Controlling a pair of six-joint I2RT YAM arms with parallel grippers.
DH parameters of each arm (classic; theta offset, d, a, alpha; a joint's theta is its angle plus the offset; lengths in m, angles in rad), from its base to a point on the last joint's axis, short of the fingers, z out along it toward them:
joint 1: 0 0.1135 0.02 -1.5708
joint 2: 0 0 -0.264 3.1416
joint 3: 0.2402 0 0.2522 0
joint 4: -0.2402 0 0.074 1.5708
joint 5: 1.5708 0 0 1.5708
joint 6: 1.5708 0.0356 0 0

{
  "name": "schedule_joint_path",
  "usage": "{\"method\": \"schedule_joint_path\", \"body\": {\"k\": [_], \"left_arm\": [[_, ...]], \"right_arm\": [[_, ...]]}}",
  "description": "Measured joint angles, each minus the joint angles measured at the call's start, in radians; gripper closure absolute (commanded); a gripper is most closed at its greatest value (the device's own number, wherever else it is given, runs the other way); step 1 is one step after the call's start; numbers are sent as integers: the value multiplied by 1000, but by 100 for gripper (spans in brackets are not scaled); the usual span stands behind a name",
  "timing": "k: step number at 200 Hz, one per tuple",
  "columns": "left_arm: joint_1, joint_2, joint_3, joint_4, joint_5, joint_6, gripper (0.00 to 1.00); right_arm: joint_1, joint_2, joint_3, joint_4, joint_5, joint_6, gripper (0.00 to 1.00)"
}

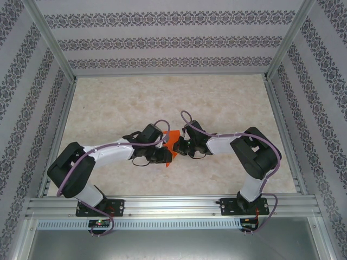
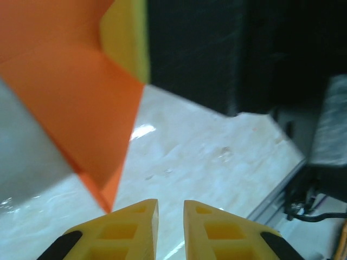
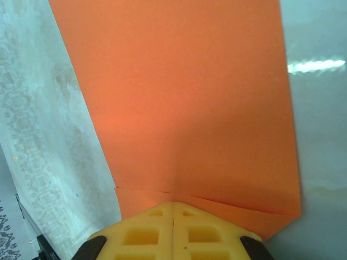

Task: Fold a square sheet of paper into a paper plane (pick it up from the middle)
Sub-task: Third fold the triangle at the center of the table.

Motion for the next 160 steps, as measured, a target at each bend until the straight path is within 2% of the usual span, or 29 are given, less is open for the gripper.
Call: {"method": "schedule_joint_path", "body": {"k": [79,160], "left_arm": [[-1,170,29,57,30,-34,80],[-1,138,-38,95,7,-32,81]], "right_arm": [[0,4,9,-11,-2,0,95],[0,6,10,-11,-3,0,95]]}}
